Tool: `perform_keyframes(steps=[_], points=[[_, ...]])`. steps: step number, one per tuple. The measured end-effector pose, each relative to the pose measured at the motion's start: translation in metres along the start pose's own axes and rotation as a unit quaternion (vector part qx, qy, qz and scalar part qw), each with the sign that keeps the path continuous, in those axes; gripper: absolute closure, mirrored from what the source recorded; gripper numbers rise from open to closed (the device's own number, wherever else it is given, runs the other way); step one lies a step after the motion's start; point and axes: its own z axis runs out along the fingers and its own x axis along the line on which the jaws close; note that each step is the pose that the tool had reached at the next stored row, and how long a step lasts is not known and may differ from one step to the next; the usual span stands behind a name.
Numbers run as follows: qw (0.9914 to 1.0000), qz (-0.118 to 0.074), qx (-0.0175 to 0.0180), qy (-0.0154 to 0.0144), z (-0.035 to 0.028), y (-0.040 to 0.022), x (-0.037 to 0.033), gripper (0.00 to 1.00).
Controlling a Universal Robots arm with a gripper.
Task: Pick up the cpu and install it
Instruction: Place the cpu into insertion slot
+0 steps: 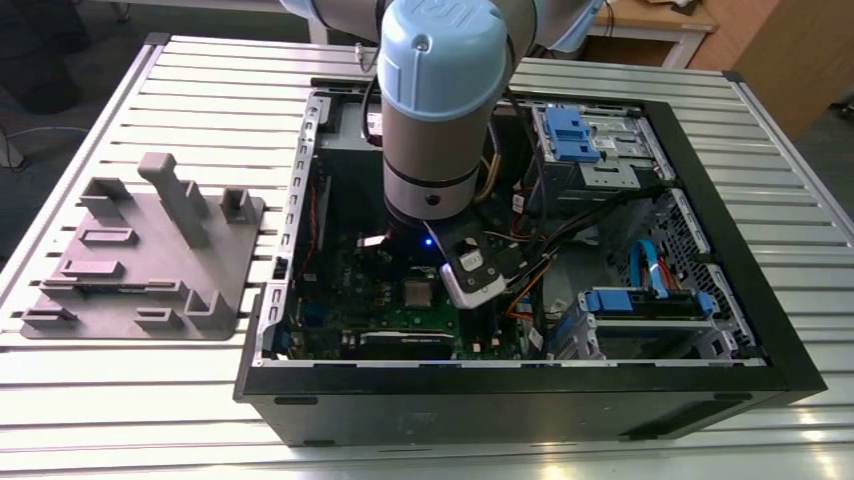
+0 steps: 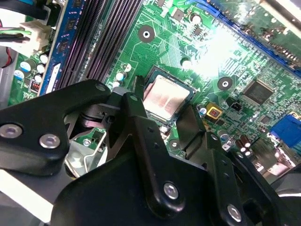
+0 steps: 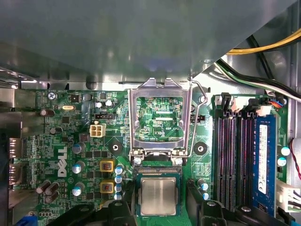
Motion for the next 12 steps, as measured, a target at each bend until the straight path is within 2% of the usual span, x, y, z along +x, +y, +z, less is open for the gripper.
perform_keyframes(steps=[5,6,12], points=[[1.0,0.0,0.0,0.0,-0.0004,0.0,0.0,0.47],[1.0,0.0,0.0,0.0,-0.0005,0.0,0.0,0.54],[1.0,0.0,0.0,0.0,-0.001,0.0,0.0,0.54]])
